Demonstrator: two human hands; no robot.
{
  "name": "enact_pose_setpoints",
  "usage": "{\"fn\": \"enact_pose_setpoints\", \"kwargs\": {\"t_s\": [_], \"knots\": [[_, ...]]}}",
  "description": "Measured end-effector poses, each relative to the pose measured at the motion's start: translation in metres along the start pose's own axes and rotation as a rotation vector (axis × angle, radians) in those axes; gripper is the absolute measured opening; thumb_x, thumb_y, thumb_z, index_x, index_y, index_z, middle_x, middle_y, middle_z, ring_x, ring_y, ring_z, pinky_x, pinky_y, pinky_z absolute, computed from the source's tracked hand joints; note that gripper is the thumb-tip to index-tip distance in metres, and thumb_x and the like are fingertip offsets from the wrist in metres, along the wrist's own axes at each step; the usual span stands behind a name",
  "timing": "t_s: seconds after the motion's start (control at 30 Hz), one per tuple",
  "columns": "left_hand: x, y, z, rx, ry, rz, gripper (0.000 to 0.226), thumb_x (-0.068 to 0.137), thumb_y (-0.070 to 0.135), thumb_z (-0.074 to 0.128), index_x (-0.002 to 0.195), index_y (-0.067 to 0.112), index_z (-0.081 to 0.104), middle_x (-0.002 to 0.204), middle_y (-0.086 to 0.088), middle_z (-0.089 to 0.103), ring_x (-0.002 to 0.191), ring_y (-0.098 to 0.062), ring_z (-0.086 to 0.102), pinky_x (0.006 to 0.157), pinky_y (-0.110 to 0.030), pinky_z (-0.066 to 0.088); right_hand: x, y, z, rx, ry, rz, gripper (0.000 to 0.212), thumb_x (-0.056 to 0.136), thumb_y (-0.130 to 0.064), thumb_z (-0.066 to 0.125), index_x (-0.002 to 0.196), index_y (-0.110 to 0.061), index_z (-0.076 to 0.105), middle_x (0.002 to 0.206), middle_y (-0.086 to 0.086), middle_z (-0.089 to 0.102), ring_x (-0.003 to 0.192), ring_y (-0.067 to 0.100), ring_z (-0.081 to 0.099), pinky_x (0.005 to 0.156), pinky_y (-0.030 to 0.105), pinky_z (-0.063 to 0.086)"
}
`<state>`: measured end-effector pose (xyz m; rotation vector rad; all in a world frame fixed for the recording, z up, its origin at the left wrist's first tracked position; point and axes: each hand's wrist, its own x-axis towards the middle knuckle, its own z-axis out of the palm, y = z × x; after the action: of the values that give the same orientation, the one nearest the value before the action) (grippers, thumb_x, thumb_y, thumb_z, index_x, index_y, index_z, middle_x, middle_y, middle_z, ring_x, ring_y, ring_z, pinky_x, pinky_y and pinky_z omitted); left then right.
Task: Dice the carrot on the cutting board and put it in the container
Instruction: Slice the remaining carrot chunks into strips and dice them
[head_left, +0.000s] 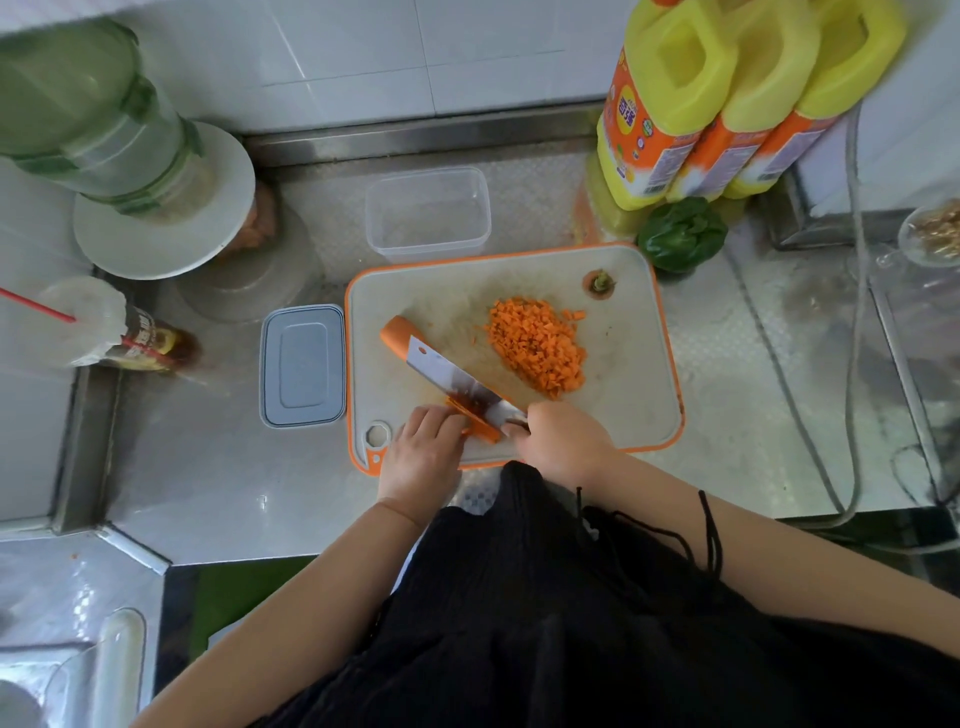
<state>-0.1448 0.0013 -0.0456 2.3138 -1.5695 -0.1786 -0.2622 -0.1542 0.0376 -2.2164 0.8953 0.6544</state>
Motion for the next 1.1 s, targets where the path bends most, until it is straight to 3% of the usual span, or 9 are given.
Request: {"fn": "enact_pose_setpoints", "kwargs": {"t_s": [0.17, 0.3, 0.4, 0.47, 0.53, 0.6, 0.73, 0.9, 1.1], "knots": [[0.003, 0.007, -0.012, 0.037, 0.204, 0.046, 0.021, 0.081, 0.002, 0.058, 0.1, 0.011, 0.057, 0.096, -0.011, 0.063, 0.086, -0.031, 0.054, 0.07, -0.041, 0.052, -0.006, 0.003, -0.001, -0.031, 0.003, -0.036, 0.041, 0.1, -0.037, 0.042, 0.064, -0.018, 0.035, 0.063, -0.001, 0.041, 0.064, 0.022, 0.048, 0.057, 0.031, 0.033], [0.005, 0.017, -0.032, -0.092, 0.464, -0.085, 0.032, 0.079, -0.011, 0.049, 0.105, 0.008, 0.05, 0.101, -0.02, 0.057, 0.094, -0.034, 0.053, 0.085, -0.038, 0.045, -0.013, 0.002, 0.0, -0.04, 0.052, -0.097, 0.02, 0.099, -0.025, 0.041, 0.095, -0.009, 0.052, 0.075, 0.0, 0.044, 0.071, 0.022, 0.047, 0.061, 0.031, 0.033], [0.017, 0.023, -0.064, -0.207, 0.615, -0.247, 0.025, 0.082, -0.009, 0.044, 0.102, 0.005, 0.053, 0.102, -0.02, 0.054, 0.099, -0.033, 0.049, 0.095, -0.029, 0.035, -0.015, 0.003, 0.006, -0.134, 0.097, -0.174, 0.021, 0.098, -0.022, 0.04, 0.111, -0.006, 0.047, 0.083, 0.006, 0.054, 0.073, 0.026, 0.054, 0.06, 0.033, 0.033], [0.03, 0.024, -0.085, -0.168, 0.608, -0.283, 0.025, 0.08, -0.006, 0.043, 0.097, 0.005, 0.06, 0.102, -0.013, 0.059, 0.097, -0.03, 0.049, 0.093, -0.02, 0.029, -0.016, 0.004, 0.011, -0.181, 0.129, -0.213, 0.021, 0.098, -0.022, 0.042, 0.112, -0.006, 0.043, 0.072, 0.0, 0.049, 0.062, 0.023, 0.05, 0.052, 0.032, 0.032], [0.044, 0.026, -0.102, -0.141, 0.439, -0.29, 0.033, 0.075, -0.001, 0.04, 0.089, 0.015, 0.065, 0.098, -0.001, 0.064, 0.095, -0.024, 0.049, 0.084, -0.024, 0.028, -0.015, 0.004, 0.016, -0.193, 0.12, -0.216, 0.02, 0.096, -0.017, 0.046, 0.11, -0.006, 0.04, 0.066, -0.003, 0.043, 0.057, 0.02, 0.043, 0.052, 0.032, 0.033], [0.059, 0.026, -0.109, -0.13, 0.088, -0.241, 0.035, 0.074, 0.006, 0.038, 0.083, 0.024, 0.066, 0.095, 0.007, 0.065, 0.095, -0.02, 0.05, 0.079, -0.029, 0.027, -0.014, 0.003, 0.017, -0.215, 0.098, -0.212, 0.027, 0.091, -0.009, 0.053, 0.112, -0.005, 0.037, 0.077, 0.001, 0.052, 0.062, 0.021, 0.045, 0.057, 0.034, 0.039], [0.07, 0.029, -0.097, 0.163, -0.52, -0.08, 0.025, 0.096, 0.019, 0.04, 0.098, 0.027, 0.063, 0.107, 0.005, 0.061, 0.106, -0.021, 0.049, 0.089, -0.037, 0.034, -0.014, 0.004, 0.02, -0.272, 0.132, -0.227, 0.035, 0.088, -0.009, 0.056, 0.115, -0.005, 0.035, 0.077, 0.001, 0.046, 0.063, 0.023, 0.046, 0.057, 0.033, 0.038], [0.076, 0.032, -0.082, 0.228, -0.645, -0.1, 0.032, 0.1, 0.028, 0.03, 0.108, 0.02, 0.059, 0.11, -0.001, 0.055, 0.105, -0.024, 0.047, 0.092, -0.043, 0.037, -0.015, 0.002, 0.02, -0.327, 0.187, -0.237, 0.036, 0.089, -0.015, 0.057, 0.116, -0.006, 0.036, 0.062, -0.005, 0.027, 0.049, 0.015, 0.032, 0.045, 0.028, 0.03], [0.091, 0.026, -0.076, 0.244, -0.686, -0.098, 0.04, 0.102, 0.033, 0.023, 0.107, 0.019, 0.061, 0.1, 0.002, 0.052, 0.102, -0.023, 0.043, 0.085, -0.04, 0.03, -0.019, 0.003, 0.016, -0.379, 0.195, -0.266, 0.035, 0.086, -0.018, 0.06, 0.11, -0.009, 0.036, 0.061, -0.007, 0.029, 0.045, 0.011, 0.028, 0.041, 0.025, 0.021]]}}
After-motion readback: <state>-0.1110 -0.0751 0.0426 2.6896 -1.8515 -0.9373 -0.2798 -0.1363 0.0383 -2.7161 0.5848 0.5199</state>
